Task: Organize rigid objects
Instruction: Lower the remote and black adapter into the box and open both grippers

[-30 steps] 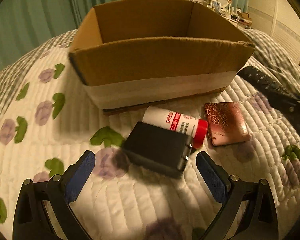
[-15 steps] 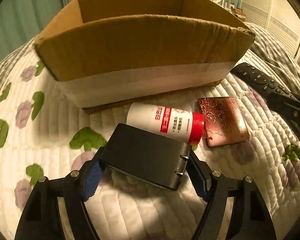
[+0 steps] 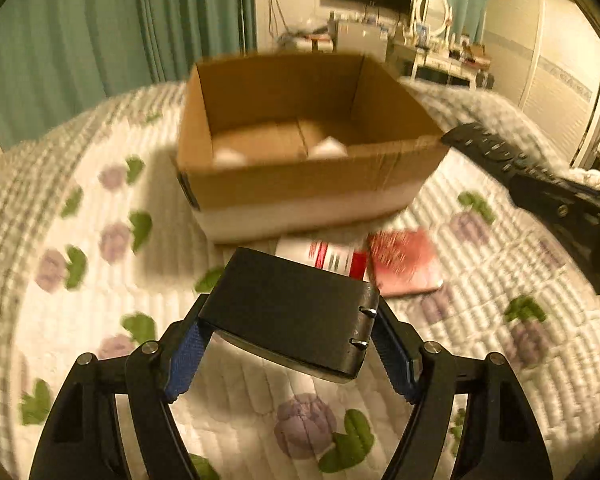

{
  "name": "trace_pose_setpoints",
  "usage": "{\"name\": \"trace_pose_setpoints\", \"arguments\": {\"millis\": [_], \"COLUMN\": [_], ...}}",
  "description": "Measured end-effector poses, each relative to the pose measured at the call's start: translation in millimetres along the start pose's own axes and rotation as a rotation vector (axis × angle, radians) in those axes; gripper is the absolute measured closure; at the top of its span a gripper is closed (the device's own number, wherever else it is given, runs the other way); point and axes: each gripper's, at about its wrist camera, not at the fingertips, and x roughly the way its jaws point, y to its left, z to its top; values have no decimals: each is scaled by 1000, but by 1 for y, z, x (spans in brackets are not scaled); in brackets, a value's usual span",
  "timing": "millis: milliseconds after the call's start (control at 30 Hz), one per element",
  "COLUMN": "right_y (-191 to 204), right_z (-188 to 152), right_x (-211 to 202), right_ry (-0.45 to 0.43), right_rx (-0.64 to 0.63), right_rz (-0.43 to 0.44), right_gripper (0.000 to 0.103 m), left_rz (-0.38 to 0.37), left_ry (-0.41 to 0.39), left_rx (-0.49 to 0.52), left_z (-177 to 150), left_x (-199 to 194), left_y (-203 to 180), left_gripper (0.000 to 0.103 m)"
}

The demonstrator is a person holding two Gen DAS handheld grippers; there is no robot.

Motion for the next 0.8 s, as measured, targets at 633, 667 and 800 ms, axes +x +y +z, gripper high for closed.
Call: {"name": "trace_pose_setpoints", "arguments": {"millis": [633,667,800], "right_y": [10,10,7], "right_z": [137,139,135], "right_x": [59,71,120], "right_ry": [-90,-81,-33], "right_rx": [-32,-34,-27], "right_rz": [111,113,112], "right_gripper": [64,64,64], "left_rz": [60,63,69], "left_ry": [-162,-158,-143], "left_rx": [-18,-19,-8], "left_z": [143,146,155], "left_x": [2,9,37], "left_y": [40,41,46], "left_gripper": [26,26,26]}}
